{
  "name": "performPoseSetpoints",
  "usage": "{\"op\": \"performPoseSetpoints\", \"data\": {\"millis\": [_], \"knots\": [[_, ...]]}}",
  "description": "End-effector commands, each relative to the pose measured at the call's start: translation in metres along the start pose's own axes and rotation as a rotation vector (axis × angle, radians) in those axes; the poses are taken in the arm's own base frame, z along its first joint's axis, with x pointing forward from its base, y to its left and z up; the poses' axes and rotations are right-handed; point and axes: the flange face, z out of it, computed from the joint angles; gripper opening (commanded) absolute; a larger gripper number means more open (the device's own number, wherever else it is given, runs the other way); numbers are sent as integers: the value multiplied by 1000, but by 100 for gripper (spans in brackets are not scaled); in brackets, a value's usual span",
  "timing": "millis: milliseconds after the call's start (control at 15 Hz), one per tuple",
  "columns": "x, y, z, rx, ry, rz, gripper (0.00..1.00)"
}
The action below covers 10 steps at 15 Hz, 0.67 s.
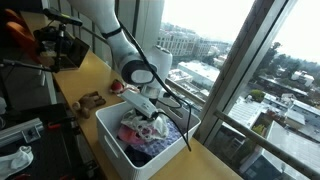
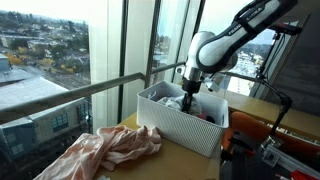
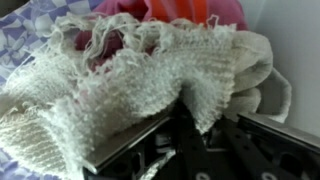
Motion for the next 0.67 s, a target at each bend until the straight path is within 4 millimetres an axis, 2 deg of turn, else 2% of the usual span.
{"op": "performPoseSetpoints", "data": {"millis": [0, 133, 267, 400, 600], "knots": [[2, 1, 12, 15, -5, 12, 36], [3, 0, 0, 14, 3, 14, 44], [4, -5, -23, 7, 27, 1, 59], [9, -17, -53, -14, 59, -22, 73], [20, -46, -101, -46, 129, -76, 95]]}}
